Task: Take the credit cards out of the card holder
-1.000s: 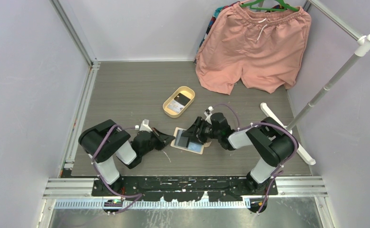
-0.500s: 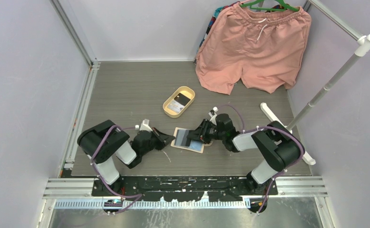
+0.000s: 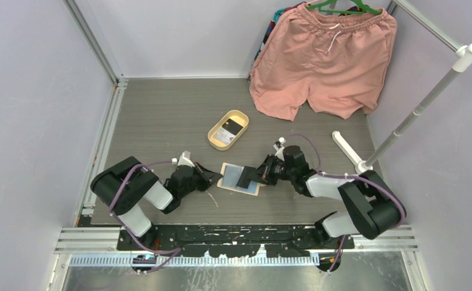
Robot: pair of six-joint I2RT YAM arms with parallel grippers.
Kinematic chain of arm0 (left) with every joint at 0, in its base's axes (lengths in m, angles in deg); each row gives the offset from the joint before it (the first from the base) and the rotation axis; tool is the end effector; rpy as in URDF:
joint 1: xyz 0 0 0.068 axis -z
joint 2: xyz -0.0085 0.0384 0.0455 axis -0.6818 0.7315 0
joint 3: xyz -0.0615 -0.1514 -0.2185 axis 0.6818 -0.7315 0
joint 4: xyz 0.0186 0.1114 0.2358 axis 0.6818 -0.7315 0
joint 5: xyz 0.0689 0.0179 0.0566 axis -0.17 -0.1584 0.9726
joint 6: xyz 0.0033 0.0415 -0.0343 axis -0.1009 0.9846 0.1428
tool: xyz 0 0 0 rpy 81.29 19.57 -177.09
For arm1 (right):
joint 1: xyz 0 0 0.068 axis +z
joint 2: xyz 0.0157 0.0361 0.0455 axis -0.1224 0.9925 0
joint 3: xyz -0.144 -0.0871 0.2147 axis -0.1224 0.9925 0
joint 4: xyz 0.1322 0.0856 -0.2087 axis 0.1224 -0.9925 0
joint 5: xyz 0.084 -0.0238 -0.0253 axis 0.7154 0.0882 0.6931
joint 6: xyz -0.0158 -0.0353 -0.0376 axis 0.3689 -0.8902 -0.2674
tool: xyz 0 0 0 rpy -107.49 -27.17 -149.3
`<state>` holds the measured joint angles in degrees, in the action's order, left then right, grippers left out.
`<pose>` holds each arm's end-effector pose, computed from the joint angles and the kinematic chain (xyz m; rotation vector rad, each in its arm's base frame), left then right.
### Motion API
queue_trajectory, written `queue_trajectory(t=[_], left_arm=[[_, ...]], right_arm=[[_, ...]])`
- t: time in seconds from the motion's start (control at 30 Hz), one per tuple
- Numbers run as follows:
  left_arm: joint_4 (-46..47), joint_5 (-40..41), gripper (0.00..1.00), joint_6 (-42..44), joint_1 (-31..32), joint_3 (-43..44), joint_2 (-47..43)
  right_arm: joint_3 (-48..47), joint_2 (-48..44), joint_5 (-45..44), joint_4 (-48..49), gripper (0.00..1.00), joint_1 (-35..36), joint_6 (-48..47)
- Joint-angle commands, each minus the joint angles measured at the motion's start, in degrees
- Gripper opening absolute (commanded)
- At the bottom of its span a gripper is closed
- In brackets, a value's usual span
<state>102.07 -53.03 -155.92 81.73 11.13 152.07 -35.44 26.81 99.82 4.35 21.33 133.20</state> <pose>0.1764 -0.1423 0.0893 -0.6925 2.1509 -1.2060 0.2010 0.1297 0.1322 0.2789 2.4212 1.3933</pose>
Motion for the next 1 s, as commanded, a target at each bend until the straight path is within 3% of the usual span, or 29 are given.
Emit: queue_trajectory(t=[0.0, 0.2, 0.37, 0.5, 0.73, 0.97], left_arm=[[-14.81, 5.04, 0.00, 4.70, 0.02, -0.43, -2.89], [-25.81, 8.21, 0.00, 7.21, 0.02, 0.93, -11.06], [-37.94, 11.32, 0.00, 9.84, 0.05, 3.46, -18.82], [-46.38, 13.46, 0.00, 12.25, 0.02, 5.53, -24.03], [-53.30, 16.12, 0.00, 14.56, -0.07, 5.36, -31.40], [-54.51, 14.45, 0.00, 17.65, 0.00, 5.51, -33.15]], right_arm=[[-1.69, -7.05, -0.39, -11.19, 0.01, -1.16, -5.57], [-9.50, -12.59, -2.45, -20.40, 0.01, -3.51, -10.17], [-21.69, -3.96, 0.38, -20.14, 0.01, -5.08, -12.82], [-36.12, 5.48, 0.16, -25.45, 0.01, -5.71, -16.12], [-66.52, 20.62, -0.08, -47.52, 0.01, -5.80, -24.99], [-96.32, 36.76, 0.17, -80.73, 0.01, -5.82, -42.88]])
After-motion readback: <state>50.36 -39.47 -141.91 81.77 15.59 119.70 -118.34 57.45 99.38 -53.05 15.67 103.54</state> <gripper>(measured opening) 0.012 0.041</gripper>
